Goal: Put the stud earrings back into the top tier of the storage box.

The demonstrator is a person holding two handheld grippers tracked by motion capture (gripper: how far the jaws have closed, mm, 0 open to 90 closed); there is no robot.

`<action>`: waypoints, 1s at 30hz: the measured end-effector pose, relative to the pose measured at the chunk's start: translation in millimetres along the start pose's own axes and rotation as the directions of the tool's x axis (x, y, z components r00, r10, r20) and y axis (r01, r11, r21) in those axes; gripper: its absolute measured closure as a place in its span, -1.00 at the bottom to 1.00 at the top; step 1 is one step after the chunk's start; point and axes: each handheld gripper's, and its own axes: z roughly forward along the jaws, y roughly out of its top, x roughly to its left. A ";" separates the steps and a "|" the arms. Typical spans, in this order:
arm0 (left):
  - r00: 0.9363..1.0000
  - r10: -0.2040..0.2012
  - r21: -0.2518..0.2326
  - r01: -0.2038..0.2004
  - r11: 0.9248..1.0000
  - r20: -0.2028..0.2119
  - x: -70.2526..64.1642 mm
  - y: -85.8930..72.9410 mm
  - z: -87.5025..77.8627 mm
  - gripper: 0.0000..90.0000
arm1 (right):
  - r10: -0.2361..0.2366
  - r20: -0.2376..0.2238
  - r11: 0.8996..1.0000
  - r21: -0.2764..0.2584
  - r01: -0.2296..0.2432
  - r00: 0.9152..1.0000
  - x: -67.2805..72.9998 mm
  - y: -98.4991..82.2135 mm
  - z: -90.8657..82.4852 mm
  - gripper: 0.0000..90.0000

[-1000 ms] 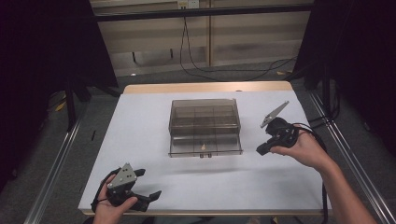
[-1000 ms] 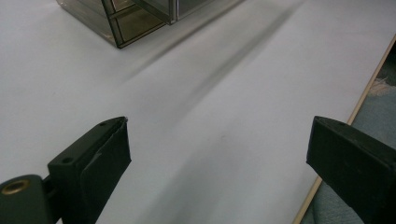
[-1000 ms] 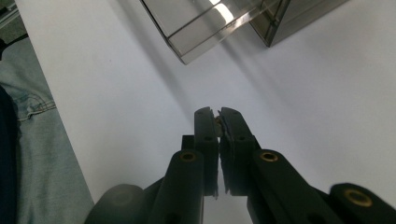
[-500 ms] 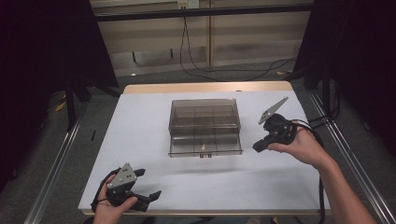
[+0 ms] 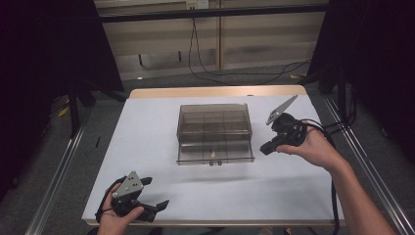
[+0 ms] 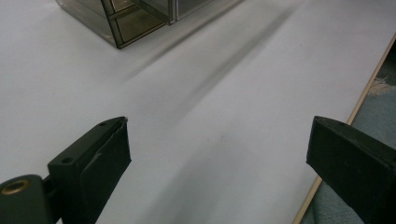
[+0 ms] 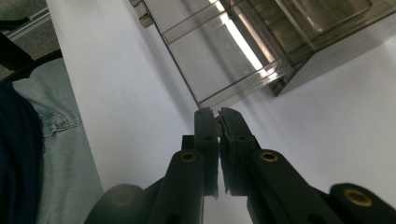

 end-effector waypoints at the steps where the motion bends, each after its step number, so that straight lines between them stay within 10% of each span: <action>1: 1.000 0.003 -0.002 -0.003 1.000 0.000 0.0 0.2 0.2 -0.86 | 0.001 -0.001 1.000 -0.001 -0.001 1.000 0.5 1.7 -0.3 0.93; 30: 1.000 0.015 -0.004 -0.015 1.000 -0.007 0.1 0.0 -1.1 -0.86 | -0.101 -0.039 0.994 0.030 0.102 0.994 12.7 65.0 21.1 0.93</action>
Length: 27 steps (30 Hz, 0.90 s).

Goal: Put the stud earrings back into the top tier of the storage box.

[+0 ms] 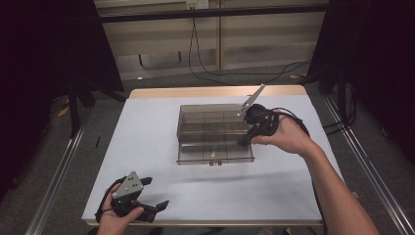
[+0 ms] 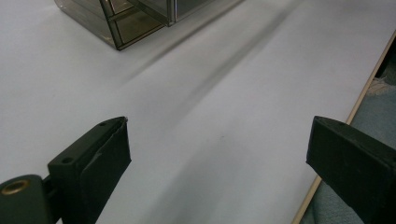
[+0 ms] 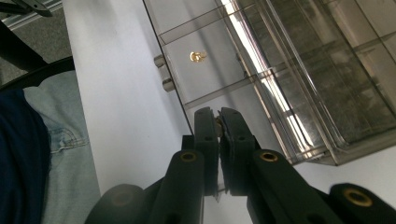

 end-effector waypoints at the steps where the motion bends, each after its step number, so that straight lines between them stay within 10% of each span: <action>1: 1.000 -0.001 0.000 0.001 1.000 0.000 0.1 0.0 0.0 -0.86 | -0.002 0.000 1.000 0.007 0.002 1.000 0.4 1.1 0.9 0.93; 27: 1.000 -0.006 -0.012 0.006 1.000 0.007 0.1 -0.6 0.4 -0.86 | -0.076 0.000 0.993 0.088 0.076 0.997 11.2 41.7 24.8 0.93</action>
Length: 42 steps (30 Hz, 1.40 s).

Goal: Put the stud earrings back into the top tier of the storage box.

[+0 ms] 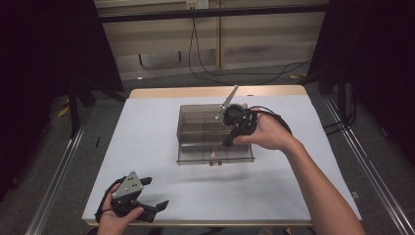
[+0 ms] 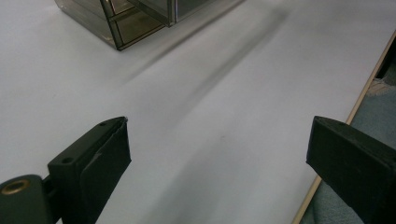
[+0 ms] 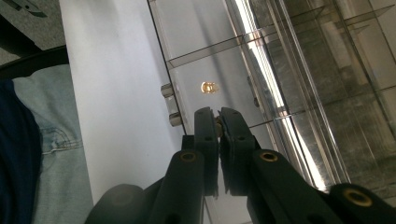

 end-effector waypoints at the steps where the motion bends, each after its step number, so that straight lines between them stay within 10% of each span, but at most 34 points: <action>1: 1.000 0.000 0.000 0.000 1.000 0.000 0.0 0.0 0.0 -0.86 | -0.005 0.000 1.000 0.000 0.005 1.000 -0.2 1.2 1.2 0.93; 21: 1.000 0.006 0.004 -0.006 1.000 0.003 -0.8 0.1 -0.2 -0.86 | -0.032 -0.007 0.995 0.097 0.032 0.999 5.5 31.8 20.5 0.93; 42: 1.000 0.014 0.007 -0.014 1.000 0.003 -1.0 0.1 -0.9 -0.86 | -0.071 0.009 0.963 0.262 0.066 0.997 2.1 38.0 56.6 0.92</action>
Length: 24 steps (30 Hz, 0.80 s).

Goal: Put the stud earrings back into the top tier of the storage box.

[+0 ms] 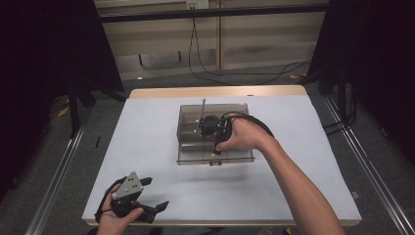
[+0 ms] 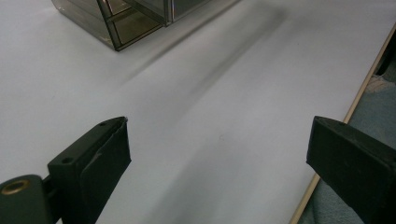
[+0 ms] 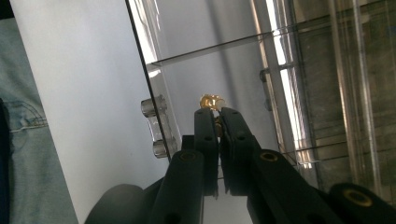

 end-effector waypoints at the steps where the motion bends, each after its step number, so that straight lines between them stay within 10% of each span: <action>1: 1.000 -0.001 0.000 0.001 1.000 0.001 -0.1 0.0 0.3 -0.86 | -0.006 -0.001 1.000 -0.002 0.006 1.000 -0.7 -0.2 0.6 0.93; 24: 1.000 0.006 0.005 -0.006 1.000 0.001 -0.6 0.3 0.5 -0.86 | 0.010 -0.005 1.000 0.020 -0.010 1.000 -5.4 -1.0 12.1 0.90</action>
